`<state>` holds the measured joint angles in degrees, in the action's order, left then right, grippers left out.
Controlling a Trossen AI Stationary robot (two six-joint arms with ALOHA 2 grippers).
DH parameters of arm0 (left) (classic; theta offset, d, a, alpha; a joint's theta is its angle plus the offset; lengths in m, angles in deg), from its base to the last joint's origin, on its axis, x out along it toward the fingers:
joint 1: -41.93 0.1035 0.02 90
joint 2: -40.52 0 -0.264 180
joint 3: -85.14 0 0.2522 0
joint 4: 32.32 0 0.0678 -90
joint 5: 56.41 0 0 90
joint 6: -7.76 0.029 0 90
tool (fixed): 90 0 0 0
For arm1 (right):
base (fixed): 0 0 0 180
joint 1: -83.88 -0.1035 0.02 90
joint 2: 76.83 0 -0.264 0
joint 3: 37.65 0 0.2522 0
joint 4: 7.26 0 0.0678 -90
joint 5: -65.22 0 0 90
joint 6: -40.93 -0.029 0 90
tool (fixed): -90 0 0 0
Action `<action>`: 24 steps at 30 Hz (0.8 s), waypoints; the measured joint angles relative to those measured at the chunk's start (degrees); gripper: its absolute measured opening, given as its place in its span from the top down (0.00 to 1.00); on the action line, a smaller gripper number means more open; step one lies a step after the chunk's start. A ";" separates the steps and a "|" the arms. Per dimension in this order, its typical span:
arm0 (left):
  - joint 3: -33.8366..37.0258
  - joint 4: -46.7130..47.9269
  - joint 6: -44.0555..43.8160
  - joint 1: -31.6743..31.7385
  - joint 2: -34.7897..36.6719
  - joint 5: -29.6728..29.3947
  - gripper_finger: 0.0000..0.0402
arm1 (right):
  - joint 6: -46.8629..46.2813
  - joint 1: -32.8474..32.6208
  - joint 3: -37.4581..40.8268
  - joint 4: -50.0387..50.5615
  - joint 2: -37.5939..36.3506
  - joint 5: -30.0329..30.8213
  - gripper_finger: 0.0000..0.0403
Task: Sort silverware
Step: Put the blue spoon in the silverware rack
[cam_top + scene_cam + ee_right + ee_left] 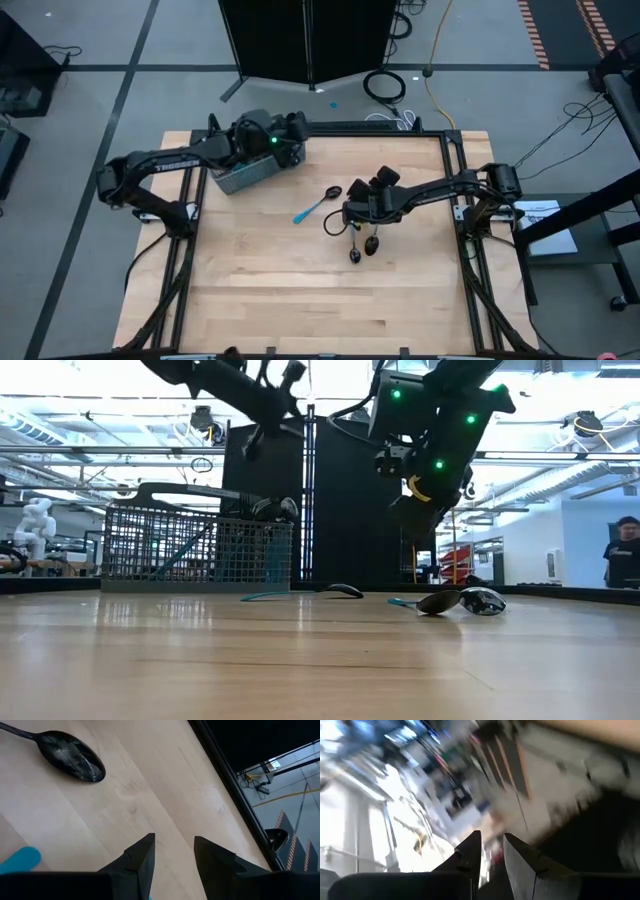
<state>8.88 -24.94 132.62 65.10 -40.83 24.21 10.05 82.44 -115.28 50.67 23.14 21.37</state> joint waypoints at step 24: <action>0.88 5.38 -87.33 -10.05 -1.10 54.81 0.80 | -36.20 -8.58 0.57 15.58 -1.98 -22.91 0.68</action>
<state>9.76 -19.56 45.29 55.04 -41.93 79.02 -26.15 73.86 -114.71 66.26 21.16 -1.53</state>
